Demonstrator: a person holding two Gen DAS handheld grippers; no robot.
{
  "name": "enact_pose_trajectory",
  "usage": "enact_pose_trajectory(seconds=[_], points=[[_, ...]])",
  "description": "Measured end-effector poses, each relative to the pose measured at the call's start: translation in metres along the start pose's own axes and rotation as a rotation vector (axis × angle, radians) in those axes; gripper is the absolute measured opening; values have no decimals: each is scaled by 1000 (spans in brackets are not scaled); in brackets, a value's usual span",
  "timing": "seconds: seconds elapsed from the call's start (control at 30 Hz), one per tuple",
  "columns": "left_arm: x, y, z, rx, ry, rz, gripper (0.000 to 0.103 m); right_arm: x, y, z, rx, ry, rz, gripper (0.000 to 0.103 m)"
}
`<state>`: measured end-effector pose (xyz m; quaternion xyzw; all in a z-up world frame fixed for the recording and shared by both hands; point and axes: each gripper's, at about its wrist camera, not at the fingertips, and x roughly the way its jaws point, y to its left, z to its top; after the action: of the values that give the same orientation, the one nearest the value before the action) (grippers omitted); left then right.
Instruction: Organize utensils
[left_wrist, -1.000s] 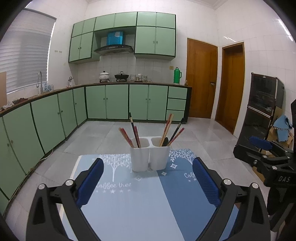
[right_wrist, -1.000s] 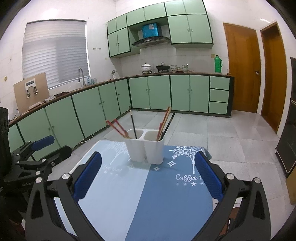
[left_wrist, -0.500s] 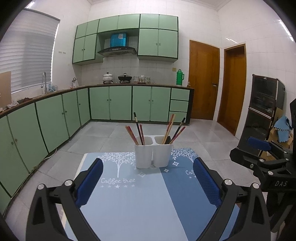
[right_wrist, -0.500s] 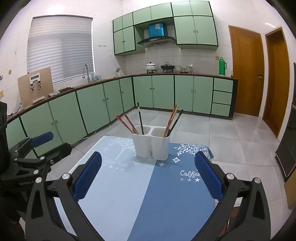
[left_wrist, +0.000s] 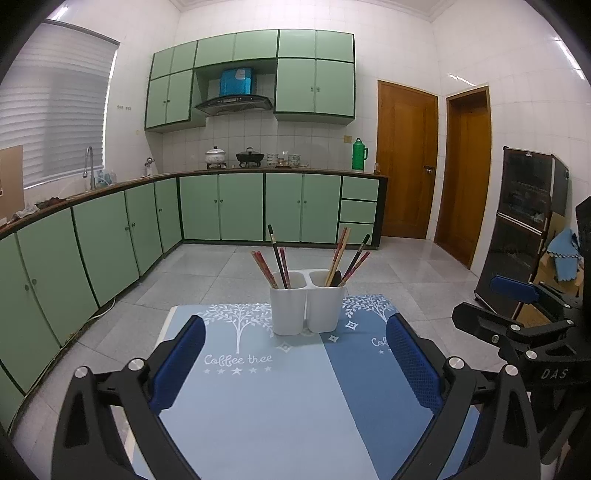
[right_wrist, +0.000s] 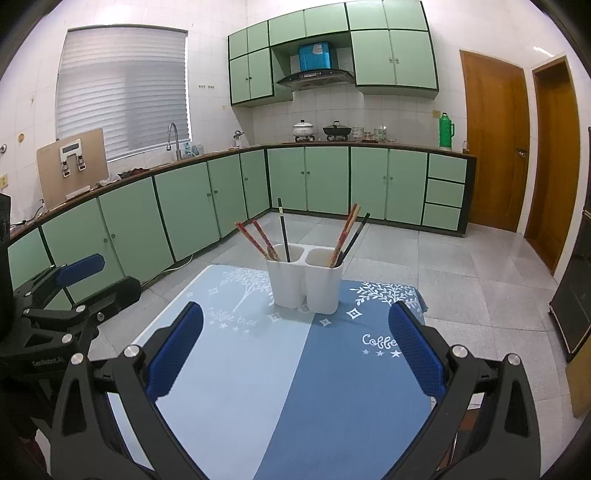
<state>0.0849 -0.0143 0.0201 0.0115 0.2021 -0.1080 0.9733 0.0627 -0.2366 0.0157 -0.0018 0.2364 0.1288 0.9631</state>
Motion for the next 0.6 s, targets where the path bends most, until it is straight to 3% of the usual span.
enact_pose_trajectory(seconds=[0.6], points=[[0, 0, -1, -1, 2, 3, 96, 1, -1, -2, 1, -1, -2, 97]])
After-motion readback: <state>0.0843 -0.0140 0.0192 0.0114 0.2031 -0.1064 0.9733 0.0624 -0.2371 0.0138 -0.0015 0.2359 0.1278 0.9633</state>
